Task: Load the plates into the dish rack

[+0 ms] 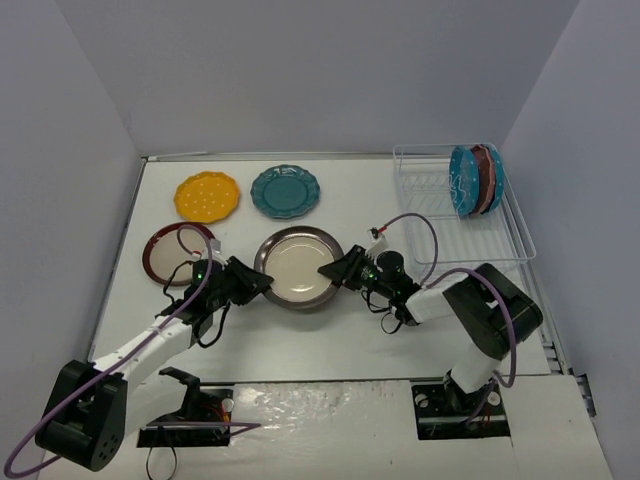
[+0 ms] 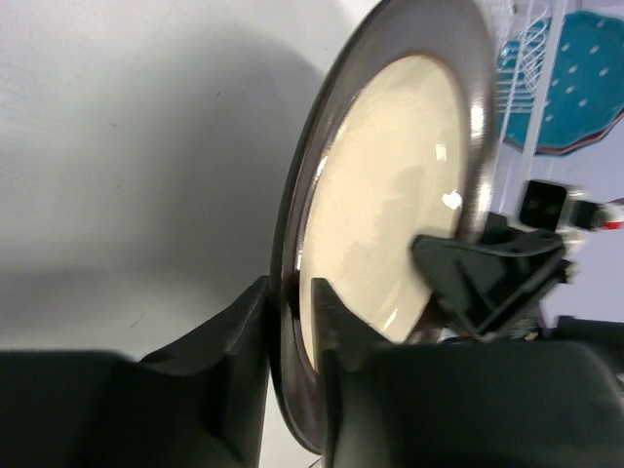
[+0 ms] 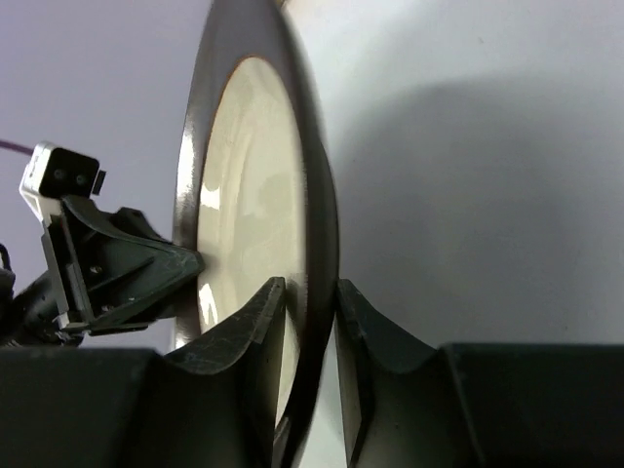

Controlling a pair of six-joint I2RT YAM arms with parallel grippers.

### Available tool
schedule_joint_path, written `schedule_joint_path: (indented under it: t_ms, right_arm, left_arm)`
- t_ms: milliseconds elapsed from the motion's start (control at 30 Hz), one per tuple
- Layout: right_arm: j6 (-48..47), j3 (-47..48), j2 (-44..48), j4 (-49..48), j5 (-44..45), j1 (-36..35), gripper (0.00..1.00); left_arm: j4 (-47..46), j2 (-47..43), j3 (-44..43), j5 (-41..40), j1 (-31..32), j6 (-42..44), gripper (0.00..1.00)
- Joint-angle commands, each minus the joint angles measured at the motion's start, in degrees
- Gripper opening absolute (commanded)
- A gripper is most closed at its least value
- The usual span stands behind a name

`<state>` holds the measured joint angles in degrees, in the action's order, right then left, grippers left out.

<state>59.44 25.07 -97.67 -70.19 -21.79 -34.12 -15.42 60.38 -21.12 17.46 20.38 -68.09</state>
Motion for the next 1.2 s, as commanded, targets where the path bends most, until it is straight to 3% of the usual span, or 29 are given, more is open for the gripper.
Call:
schedule_joint_path:
  t_ms: [0, 100, 167, 333, 533, 700, 833, 1167]
  right_arm:
    - [-10.8, 2.6, 13.1, -2.4, -0.8, -0.9, 0.00]
    - [-21.1, 7.4, 21.8, 15.5, 3.0, -1.1, 0.00]
    - [-27.7, 10.7, 26.2, 24.8, 5.7, -1.0, 0.00]
    - [-37.1, 17.7, 32.9, 41.9, 13.6, -1.1, 0.00]
    - [-51.9, 29.8, 36.4, 57.4, 31.3, -0.7, 0.00]
    - [-66.8, 40.6, 34.7, 60.8, 45.3, 1.3, 0.00]
    - [-76.8, 48.8, 30.4, 60.1, 49.5, 7.3, 0.00]
    - [-88.0, 57.2, 16.8, 50.5, 51.5, 20.6, 0.00]
  left_arm:
    - [-0.8, -2.3, -4.3, 3.0, 0.5, 3.2, 0.42]
    - [2.2, -2.9, -5.0, 2.2, 0.5, 4.9, 0.70]
    - [4.3, -3.7, -5.6, 1.5, 0.5, 5.8, 0.81]
    - [12.0, -6.8, -9.7, -0.6, 0.5, 8.7, 0.86]
    - [34.6, -12.3, -21.7, -8.2, 0.4, 20.5, 0.91]
    - [51.4, -12.4, -34.8, -21.5, 0.4, 34.0, 0.95]
    - [56.9, -11.3, -40.0, -31.3, 0.4, 42.8, 0.97]
    - [54.3, -9.9, -35.1, -31.4, -0.2, 47.4, 0.97]
